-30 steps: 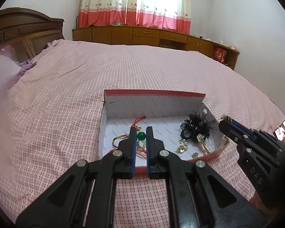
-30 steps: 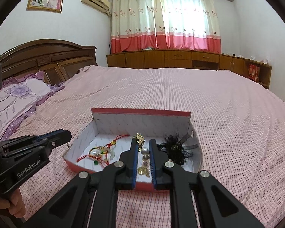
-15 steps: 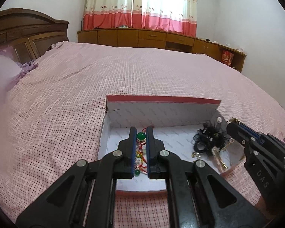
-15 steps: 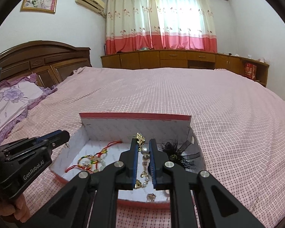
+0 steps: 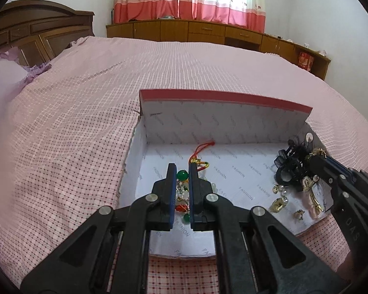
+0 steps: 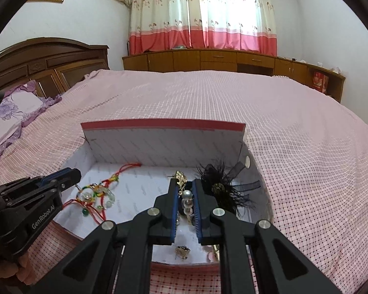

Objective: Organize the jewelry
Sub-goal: 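Open left tool releasing the green earring while right tool releases the gold pendant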

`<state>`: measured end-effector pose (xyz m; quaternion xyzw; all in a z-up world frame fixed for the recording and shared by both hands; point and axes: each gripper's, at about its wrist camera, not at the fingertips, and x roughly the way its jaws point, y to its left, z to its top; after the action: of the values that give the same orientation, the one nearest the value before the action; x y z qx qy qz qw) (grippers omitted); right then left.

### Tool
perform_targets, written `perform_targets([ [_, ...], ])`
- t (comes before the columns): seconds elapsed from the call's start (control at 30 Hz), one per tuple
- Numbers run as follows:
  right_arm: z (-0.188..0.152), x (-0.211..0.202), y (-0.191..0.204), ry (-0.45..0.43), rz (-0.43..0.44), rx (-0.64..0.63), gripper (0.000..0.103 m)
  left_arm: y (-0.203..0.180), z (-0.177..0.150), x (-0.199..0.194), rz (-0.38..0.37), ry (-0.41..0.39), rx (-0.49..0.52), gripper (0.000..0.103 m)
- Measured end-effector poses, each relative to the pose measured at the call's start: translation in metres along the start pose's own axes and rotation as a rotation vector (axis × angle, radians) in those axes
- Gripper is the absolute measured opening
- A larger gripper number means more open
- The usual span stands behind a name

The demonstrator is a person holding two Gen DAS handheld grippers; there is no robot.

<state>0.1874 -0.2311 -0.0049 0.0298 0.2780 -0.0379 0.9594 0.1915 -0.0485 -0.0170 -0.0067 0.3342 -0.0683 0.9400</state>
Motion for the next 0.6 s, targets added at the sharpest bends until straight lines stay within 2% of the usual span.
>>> perform_targets([
  [0.23,-0.002,0.002,-0.003,0.013,0.013,0.005,0.014,0.0,0.0,-0.001,-0.009,0.012,-0.007,0.002],
  [0.3,-0.002,0.001,-0.003,0.014,0.02,0.009,0.019,0.0,0.0,-0.001,-0.01,0.023,-0.008,0.006],
  [0.37,-0.002,-0.001,-0.003,0.012,0.018,0.011,0.028,-0.001,0.001,-0.001,-0.01,0.027,-0.009,0.019],
  [0.4,-0.002,-0.002,-0.004,0.01,0.021,0.014,0.031,-0.001,0.001,-0.003,-0.01,0.024,-0.01,0.021],
  [0.47,-0.002,-0.004,-0.004,0.011,0.028,0.017,0.032,-0.001,0.001,-0.006,-0.01,0.018,-0.011,0.025],
  [0.6,-0.001,-0.01,-0.004,0.011,0.03,0.023,0.033,-0.001,0.002,-0.013,-0.016,0.017,-0.019,0.027],
])
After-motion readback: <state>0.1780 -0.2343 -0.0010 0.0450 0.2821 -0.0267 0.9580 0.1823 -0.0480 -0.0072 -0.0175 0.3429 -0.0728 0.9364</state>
